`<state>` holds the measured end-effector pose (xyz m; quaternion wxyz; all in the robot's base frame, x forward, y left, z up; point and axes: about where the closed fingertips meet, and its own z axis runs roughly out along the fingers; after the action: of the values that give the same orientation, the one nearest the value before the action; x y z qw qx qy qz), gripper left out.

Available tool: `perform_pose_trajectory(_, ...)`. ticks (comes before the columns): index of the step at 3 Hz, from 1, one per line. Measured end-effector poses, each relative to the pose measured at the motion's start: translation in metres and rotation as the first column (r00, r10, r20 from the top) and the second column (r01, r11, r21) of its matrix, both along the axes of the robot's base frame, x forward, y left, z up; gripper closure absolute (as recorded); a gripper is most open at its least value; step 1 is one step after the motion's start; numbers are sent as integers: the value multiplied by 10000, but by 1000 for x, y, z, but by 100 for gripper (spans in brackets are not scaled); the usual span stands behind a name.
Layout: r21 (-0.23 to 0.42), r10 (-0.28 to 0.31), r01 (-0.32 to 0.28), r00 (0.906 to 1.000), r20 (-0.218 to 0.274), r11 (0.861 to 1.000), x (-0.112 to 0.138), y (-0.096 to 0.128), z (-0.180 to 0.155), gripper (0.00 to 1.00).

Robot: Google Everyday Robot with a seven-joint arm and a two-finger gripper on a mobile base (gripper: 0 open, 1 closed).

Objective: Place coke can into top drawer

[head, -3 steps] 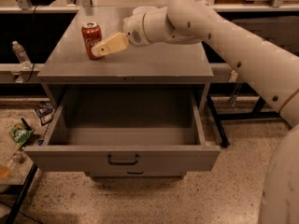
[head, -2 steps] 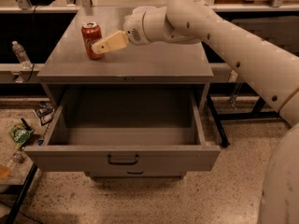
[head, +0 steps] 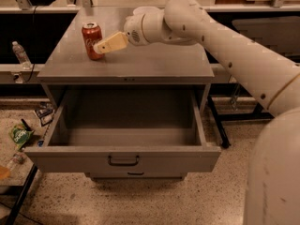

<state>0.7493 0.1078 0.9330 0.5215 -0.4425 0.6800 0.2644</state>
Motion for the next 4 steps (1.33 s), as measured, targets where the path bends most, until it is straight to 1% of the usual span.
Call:
perform_pose_trajectory(1, -26, -77, 77, 10000, 48, 10000, 29, 6, -13, 0)
perform_pose_trajectory(2, 274, -12, 16, 9999, -141, 9996, 64, 24, -32, 0)
perform_pose_trajectory(3, 510, 98, -85, 9996, -250, 9987, 81, 40, -40, 0)
perform_pose_trajectory(4, 827, 509, -469, 9976, -464, 9955, 88, 67, -49, 26)
